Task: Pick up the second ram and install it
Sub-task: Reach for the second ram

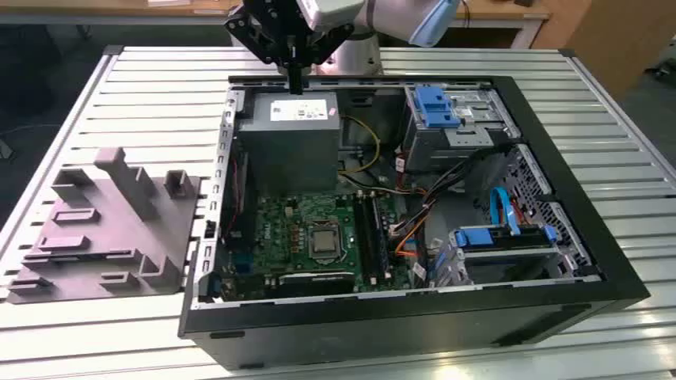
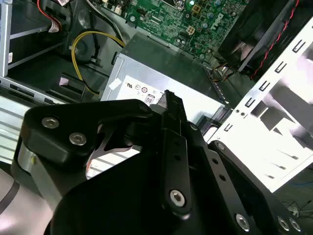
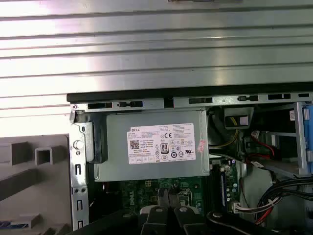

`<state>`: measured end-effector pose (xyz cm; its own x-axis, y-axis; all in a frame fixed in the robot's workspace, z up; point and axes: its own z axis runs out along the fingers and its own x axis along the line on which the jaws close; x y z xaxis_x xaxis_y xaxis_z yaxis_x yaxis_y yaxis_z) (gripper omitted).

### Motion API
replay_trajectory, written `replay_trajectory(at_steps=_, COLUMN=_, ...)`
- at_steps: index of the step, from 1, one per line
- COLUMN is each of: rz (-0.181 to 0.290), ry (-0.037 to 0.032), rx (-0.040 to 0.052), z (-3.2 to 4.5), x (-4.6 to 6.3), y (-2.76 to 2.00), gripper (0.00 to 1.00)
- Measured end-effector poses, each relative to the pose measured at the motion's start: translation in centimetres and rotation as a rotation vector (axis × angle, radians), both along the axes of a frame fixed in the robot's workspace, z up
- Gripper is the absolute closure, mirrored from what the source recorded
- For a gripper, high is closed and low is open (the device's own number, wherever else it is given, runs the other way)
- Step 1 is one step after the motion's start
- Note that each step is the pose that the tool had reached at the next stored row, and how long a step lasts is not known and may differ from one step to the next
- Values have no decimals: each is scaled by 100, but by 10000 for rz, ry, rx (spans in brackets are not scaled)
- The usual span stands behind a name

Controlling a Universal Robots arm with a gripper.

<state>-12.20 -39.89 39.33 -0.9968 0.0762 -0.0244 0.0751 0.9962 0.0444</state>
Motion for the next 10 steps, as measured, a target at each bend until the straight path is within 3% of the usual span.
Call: replay_trajectory(at_steps=10, rz=0, ry=0, rx=0, z=0, x=0, y=0, gripper=90)
